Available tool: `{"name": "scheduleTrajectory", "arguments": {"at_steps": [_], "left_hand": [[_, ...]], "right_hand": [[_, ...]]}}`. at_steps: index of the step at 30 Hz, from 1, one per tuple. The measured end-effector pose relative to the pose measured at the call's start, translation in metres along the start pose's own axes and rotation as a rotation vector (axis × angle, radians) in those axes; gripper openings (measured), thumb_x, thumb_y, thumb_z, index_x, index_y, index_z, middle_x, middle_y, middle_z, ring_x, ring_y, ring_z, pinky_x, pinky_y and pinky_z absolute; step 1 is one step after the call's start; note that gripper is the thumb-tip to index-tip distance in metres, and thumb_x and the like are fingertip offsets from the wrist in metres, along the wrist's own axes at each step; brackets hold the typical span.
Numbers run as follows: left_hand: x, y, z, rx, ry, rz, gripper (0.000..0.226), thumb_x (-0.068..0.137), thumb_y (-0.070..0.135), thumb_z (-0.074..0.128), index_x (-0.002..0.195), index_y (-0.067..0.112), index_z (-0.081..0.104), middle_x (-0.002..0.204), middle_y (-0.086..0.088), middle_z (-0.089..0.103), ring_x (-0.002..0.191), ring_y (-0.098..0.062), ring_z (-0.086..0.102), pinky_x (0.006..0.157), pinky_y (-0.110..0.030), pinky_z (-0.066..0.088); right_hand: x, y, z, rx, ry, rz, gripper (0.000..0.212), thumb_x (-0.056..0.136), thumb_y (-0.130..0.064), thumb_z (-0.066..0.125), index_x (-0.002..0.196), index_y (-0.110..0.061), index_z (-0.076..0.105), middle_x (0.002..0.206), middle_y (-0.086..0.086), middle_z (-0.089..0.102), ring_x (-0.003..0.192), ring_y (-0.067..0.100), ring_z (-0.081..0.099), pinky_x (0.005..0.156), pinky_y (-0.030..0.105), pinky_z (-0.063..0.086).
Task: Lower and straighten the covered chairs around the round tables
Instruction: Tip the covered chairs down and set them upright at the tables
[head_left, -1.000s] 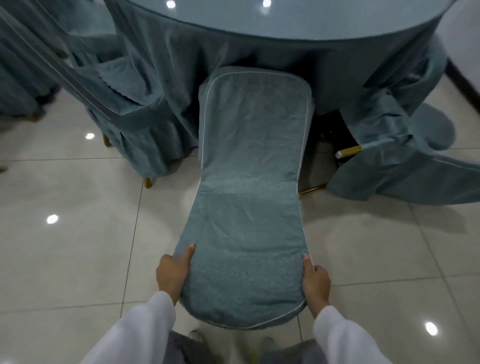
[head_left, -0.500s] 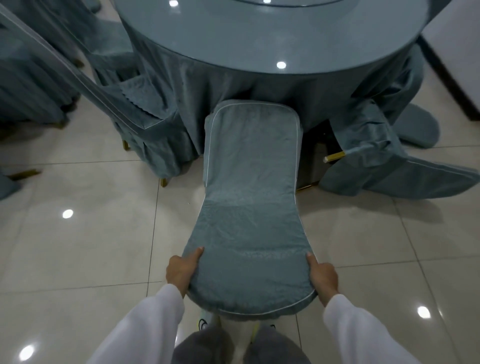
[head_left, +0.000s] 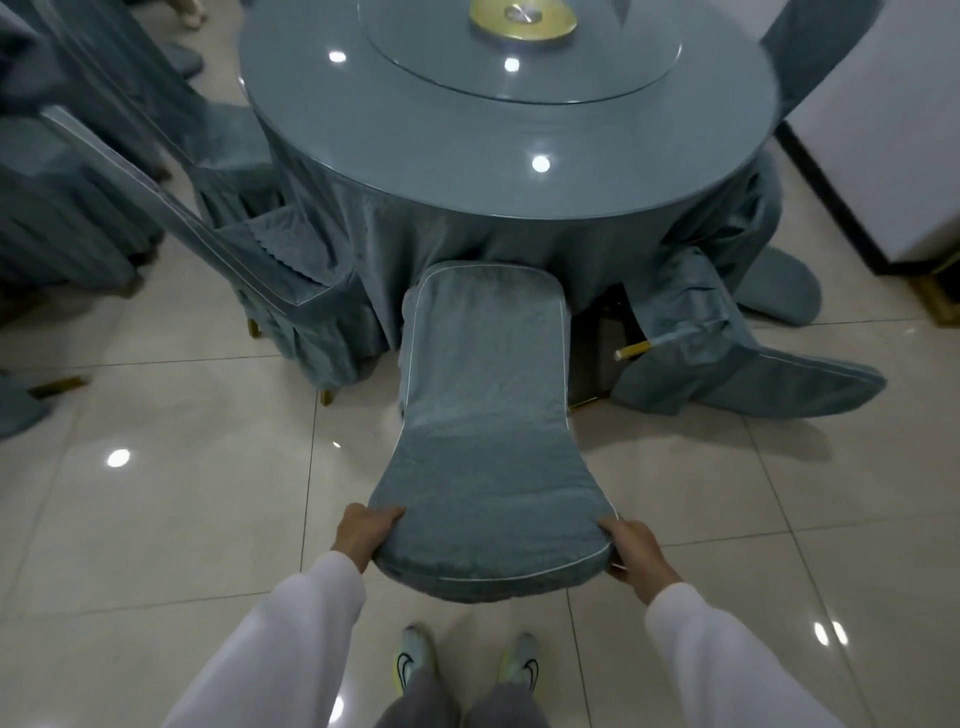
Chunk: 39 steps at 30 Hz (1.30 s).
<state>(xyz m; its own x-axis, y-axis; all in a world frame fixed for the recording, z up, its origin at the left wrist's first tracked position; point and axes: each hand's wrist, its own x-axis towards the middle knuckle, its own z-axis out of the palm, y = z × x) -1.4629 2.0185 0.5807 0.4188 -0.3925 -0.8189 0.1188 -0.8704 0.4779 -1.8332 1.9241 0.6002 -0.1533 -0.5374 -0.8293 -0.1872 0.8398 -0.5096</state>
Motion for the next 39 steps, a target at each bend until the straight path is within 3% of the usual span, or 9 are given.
{"name": "scheduleTrajectory", "arguments": {"at_steps": [4, 8, 11, 15, 18, 23, 28, 34, 39], "left_hand": [[-0.009, 0.026, -0.008, 0.086, 0.084, 0.113, 0.053, 0.079, 0.04, 0.081, 0.11, 0.005, 0.055, 0.107, -0.016, 0.065, 0.091, -0.03, 0.064, 0.075, -0.042, 0.057], [-0.023, 0.068, -0.015, 0.161, 0.087, 0.242, 0.037, 0.087, 0.03, 0.076, 0.108, 0.011, 0.052, 0.104, -0.009, 0.061, 0.094, -0.027, 0.062, 0.081, -0.04, 0.055], [-0.025, 0.095, -0.014, 0.23, 0.096, 0.332, 0.029, 0.092, 0.022, 0.069, 0.112, 0.011, 0.051, 0.104, -0.008, 0.058, 0.095, -0.026, 0.059, 0.08, -0.035, 0.048], [-0.023, 0.119, -0.006, 0.258, 0.14, 0.408, 0.017, 0.098, 0.02, 0.058, 0.112, 0.009, 0.058, 0.106, -0.009, 0.061, 0.094, -0.023, 0.058, 0.077, -0.03, 0.043], [-0.017, 0.146, -0.002, 0.321, 0.165, 0.476, 0.013, 0.095, 0.022, 0.059, 0.101, 0.013, 0.067, 0.103, -0.009, 0.066, 0.092, -0.023, 0.06, 0.076, -0.031, 0.044], [-0.009, 0.194, 0.012, 0.695, -0.004, 0.52, 0.022, 0.089, 0.047, 0.054, 0.095, 0.031, 0.067, 0.098, 0.005, 0.068, 0.089, -0.016, 0.062, 0.088, -0.035, 0.052], [-0.015, 0.233, 0.014, 0.72, 0.036, 0.555, 0.036, 0.096, 0.055, 0.042, 0.095, 0.03, 0.067, 0.098, 0.002, 0.069, 0.092, -0.021, 0.063, 0.092, -0.041, 0.051], [-0.012, 0.278, 0.014, 0.563, 0.11, 0.666, 0.034, 0.101, 0.043, 0.043, 0.077, 0.027, 0.06, 0.081, 0.0, 0.066, 0.077, -0.018, 0.063, 0.081, -0.04, 0.056], [0.007, 0.321, 0.01, 0.607, 0.183, 0.72, 0.039, 0.096, 0.052, 0.036, 0.073, 0.027, 0.056, 0.074, 0.007, 0.064, 0.073, -0.017, 0.061, 0.089, -0.049, 0.053]], "right_hand": [[-0.016, -0.02, 0.01, 0.112, 0.006, -0.093, 0.036, 0.097, -0.015, 0.061, 0.13, -0.018, 0.047, 0.12, 0.013, 0.062, 0.097, 0.028, 0.065, 0.07, 0.036, 0.056], [-0.031, -0.038, 0.021, 0.107, 0.018, -0.229, 0.037, 0.102, -0.024, 0.056, 0.138, -0.026, 0.046, 0.127, 0.01, 0.06, 0.107, 0.03, 0.065, 0.084, 0.045, 0.06], [-0.032, -0.054, 0.03, -0.195, 0.131, -0.389, 0.036, 0.108, -0.034, 0.041, 0.141, -0.023, 0.047, 0.134, 0.012, 0.053, 0.108, 0.025, 0.059, 0.088, 0.041, 0.056], [-0.02, -0.09, 0.037, -0.645, 0.244, -0.606, 0.029, 0.108, -0.034, 0.038, 0.121, -0.021, 0.061, 0.148, 0.01, 0.041, 0.129, 0.029, 0.047, 0.108, 0.048, 0.048], [-0.008, -0.128, 0.04, -0.833, 0.121, -0.735, 0.027, 0.107, -0.026, 0.043, 0.113, -0.01, 0.064, 0.118, 0.012, 0.062, 0.112, 0.03, 0.058, 0.1, 0.044, 0.05], [-0.004, -0.165, 0.039, -0.968, 0.015, -0.831, 0.024, 0.108, -0.033, 0.041, 0.103, -0.024, 0.063, 0.095, -0.006, 0.063, 0.093, 0.014, 0.061, 0.099, 0.044, 0.051], [-0.001, -0.199, 0.032, -0.896, 0.008, -0.891, 0.03, 0.109, -0.039, 0.038, 0.11, -0.024, 0.065, 0.099, -0.008, 0.061, 0.1, 0.014, 0.057, 0.102, 0.036, 0.043], [0.018, -0.246, 0.035, -0.697, -0.042, -0.872, 0.036, 0.102, -0.059, 0.04, 0.113, -0.035, 0.065, 0.101, -0.018, 0.06, 0.101, 0.002, 0.056, 0.093, 0.034, 0.051], [0.024, -0.293, 0.051, -0.674, 0.012, -0.842, 0.032, 0.102, -0.055, 0.044, 0.107, -0.029, 0.062, 0.102, -0.011, 0.057, 0.102, 0.011, 0.055, 0.087, 0.031, 0.049]]}}
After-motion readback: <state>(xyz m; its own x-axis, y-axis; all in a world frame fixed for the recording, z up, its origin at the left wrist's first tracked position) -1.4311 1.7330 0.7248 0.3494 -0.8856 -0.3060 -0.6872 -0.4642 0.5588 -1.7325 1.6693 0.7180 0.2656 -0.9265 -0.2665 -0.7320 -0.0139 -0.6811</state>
